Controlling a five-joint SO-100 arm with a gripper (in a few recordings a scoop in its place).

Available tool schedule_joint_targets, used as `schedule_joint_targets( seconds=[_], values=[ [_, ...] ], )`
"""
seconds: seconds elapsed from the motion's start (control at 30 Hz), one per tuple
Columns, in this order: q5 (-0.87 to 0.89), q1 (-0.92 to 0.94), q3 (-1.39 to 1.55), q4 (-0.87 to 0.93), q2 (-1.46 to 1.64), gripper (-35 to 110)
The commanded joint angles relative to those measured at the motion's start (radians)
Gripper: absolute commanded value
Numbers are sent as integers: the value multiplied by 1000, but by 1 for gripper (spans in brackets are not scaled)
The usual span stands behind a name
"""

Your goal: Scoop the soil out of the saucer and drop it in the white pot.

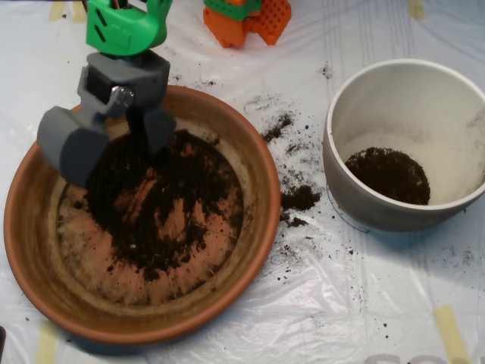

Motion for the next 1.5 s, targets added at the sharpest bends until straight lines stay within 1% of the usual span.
schedule_joint_targets(
  seconds=[0.0, 0.07, 0.17, 0.4, 0.53, 0.67, 0.77, 0.93, 1.03, 1.2, 1.27, 1.47],
  values=[
    [29, 20, 3, -23, 11, 38],
    [31, 20, 17, -26, 5, 39],
    [32, 18, 64, -80, 3, 40],
    [51, 38, 75, -84, 8, 42],
    [80, 51, 12, -20, -37, 42],
    [92, 49, -71, 46, -156, 42],
    [98, 54, -143, 67, -255, 42],
    [81, 55, -242, 120, -331, 42],
    [54, 54, -307, 161, -382, 38],
    [41, 52, -373, 199, -434, 37],
    [40, 55, -402, 218, -451, 34],
    [32, 69, -518, 288, -529, 30]
  ],
)
